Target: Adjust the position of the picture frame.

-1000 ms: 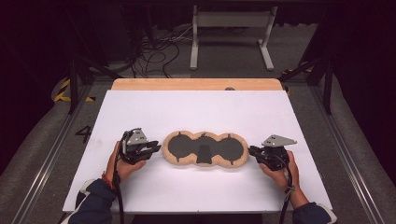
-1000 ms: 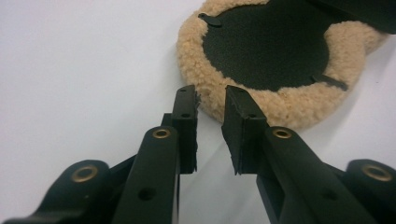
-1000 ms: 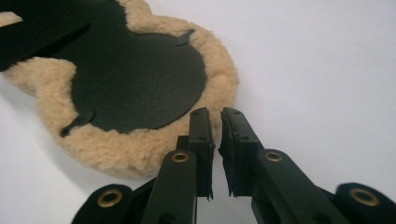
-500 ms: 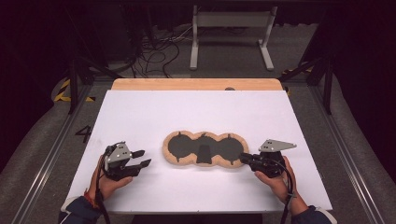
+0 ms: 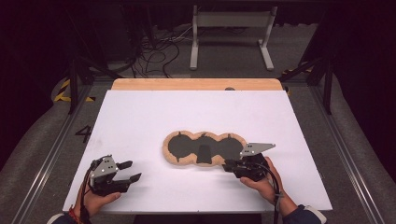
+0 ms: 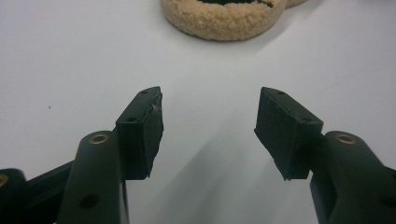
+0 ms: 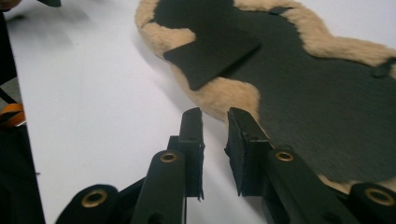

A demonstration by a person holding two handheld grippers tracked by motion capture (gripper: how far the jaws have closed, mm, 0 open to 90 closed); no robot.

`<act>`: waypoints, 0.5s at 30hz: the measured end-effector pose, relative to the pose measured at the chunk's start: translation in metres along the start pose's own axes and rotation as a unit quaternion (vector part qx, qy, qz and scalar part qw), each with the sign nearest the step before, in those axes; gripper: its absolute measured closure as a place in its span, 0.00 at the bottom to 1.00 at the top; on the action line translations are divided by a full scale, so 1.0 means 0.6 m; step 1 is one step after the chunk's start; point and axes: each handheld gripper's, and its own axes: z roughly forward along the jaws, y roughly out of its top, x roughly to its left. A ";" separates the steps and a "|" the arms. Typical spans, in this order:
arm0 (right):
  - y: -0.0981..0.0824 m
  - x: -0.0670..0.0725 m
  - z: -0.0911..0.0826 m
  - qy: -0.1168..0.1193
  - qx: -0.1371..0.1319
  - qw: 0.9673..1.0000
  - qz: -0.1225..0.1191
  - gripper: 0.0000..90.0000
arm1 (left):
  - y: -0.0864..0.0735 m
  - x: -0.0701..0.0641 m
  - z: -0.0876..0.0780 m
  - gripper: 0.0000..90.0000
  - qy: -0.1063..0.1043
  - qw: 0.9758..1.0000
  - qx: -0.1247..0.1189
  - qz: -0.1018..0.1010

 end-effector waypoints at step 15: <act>0.022 0.011 0.066 0.020 0.045 0.999 0.017 0.84 | -0.004 -0.006 0.002 0.47 -0.008 1.000 0.008 0.009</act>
